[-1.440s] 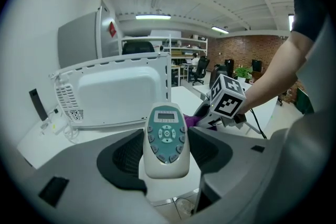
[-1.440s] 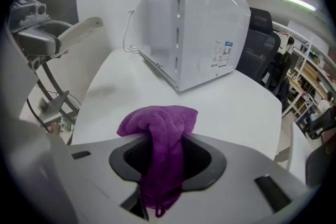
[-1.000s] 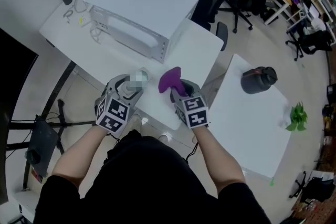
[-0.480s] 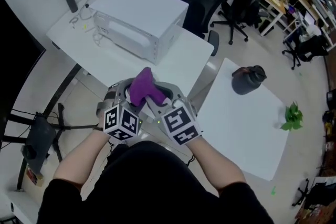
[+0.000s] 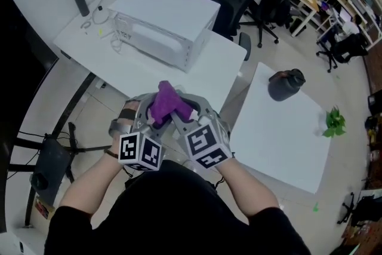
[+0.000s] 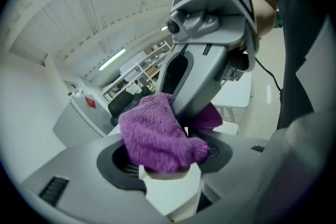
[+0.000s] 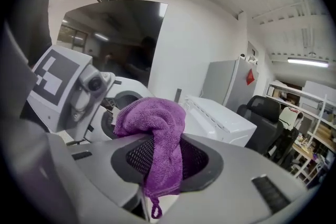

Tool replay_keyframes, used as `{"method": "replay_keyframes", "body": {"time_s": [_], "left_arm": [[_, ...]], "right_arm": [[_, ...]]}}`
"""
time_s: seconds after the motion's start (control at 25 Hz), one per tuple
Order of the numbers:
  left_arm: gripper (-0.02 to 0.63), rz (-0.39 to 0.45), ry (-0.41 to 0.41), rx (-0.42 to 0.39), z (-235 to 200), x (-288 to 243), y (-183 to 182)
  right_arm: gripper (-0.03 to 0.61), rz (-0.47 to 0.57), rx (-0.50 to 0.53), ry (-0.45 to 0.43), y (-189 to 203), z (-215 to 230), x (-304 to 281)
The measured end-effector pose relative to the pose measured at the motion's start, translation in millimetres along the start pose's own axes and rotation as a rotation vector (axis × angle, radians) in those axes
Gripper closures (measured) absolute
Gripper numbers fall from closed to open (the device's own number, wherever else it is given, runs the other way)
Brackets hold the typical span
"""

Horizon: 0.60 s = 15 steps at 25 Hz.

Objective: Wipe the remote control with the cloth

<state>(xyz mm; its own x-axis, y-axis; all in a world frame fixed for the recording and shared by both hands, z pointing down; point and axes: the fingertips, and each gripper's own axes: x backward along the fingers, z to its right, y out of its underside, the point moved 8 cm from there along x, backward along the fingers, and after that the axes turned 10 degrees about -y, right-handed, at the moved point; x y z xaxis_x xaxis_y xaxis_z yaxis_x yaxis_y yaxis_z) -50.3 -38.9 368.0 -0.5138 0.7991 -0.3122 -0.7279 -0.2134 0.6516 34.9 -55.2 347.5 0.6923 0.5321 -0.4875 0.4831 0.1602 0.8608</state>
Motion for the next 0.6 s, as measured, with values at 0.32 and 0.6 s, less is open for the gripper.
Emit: {"method": "replay_keyframes", "body": {"time_s": [0.32, 0.6], "left_arm": [[0.362, 0.007, 0.0, 0.07, -16, 17, 23], [0.362, 0.037, -0.007, 0.056, -17, 15, 17]], "right_arm": [[0.454, 0.037, -0.079, 0.136, -11, 23, 22], [0.454, 0.03, 0.029, -0.051, -37, -41, -16]]}}
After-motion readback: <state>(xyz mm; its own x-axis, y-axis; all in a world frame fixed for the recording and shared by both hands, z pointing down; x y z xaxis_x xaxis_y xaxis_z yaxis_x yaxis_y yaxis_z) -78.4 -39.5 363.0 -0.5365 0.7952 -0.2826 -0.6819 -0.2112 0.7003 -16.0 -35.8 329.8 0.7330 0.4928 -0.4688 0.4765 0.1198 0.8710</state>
